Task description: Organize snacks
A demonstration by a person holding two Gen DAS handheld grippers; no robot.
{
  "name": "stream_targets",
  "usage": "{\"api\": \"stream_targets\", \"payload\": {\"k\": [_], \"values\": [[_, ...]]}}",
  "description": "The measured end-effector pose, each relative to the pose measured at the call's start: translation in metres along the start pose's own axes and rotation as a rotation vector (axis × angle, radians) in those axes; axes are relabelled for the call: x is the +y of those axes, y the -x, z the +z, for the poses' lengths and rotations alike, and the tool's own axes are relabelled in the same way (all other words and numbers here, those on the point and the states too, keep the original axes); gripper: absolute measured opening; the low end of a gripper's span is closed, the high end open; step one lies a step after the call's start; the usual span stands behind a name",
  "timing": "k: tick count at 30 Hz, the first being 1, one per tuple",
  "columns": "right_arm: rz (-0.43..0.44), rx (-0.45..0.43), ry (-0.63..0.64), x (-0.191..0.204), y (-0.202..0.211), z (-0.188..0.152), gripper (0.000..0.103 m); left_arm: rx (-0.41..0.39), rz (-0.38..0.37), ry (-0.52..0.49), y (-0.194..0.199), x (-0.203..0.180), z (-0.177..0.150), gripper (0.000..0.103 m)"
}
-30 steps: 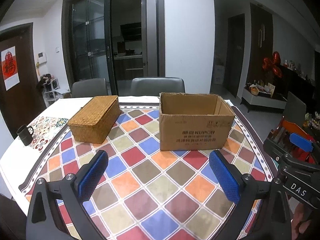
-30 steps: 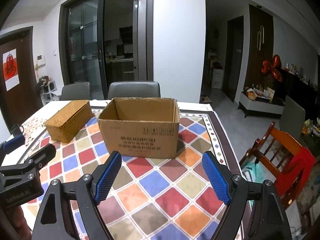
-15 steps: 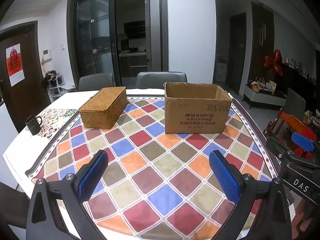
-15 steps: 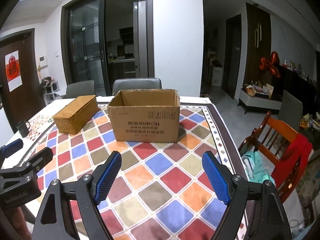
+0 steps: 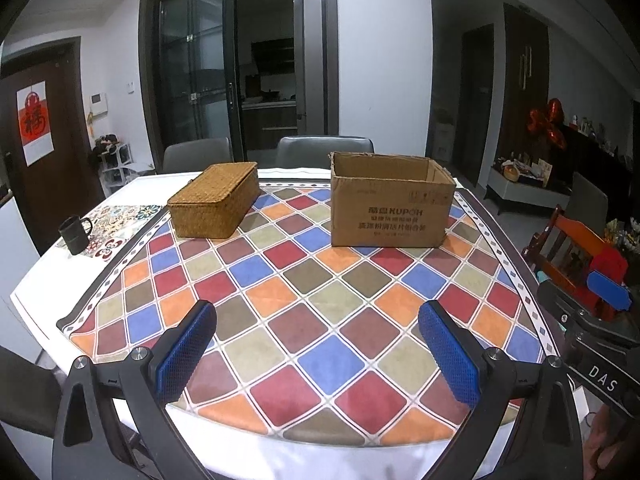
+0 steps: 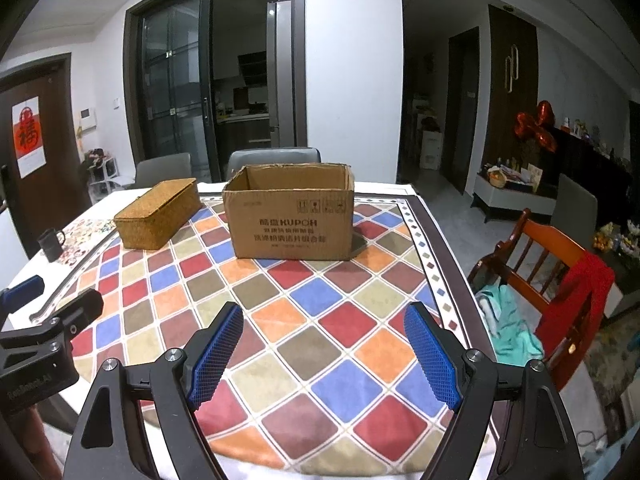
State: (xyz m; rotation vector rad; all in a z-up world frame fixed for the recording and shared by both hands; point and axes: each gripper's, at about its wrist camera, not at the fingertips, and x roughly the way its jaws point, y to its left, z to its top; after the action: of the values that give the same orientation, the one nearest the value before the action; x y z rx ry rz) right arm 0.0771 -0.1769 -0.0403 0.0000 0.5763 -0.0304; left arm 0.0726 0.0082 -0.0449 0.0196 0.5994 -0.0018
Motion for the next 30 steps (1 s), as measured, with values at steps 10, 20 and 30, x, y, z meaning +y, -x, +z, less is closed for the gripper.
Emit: {"api": "stream_targets", "payload": {"k": [10,20,30], "values": [[-0.017,-0.011,-0.017,-0.010,0.011,-0.008,0.083,0.000,-0.003,-0.008,0.006,-0.004,-0.007,0.103],[-0.015,-0.015,-0.016,-0.012,0.013,-0.008,0.083,0.000,-0.001,-0.006,0.011,-0.005,-0.010,0.103],[-0.015,-0.016,-0.016,-0.013,0.015,-0.008,0.083,0.001,-0.001,-0.006,0.013,-0.004,-0.009,0.103]]}}
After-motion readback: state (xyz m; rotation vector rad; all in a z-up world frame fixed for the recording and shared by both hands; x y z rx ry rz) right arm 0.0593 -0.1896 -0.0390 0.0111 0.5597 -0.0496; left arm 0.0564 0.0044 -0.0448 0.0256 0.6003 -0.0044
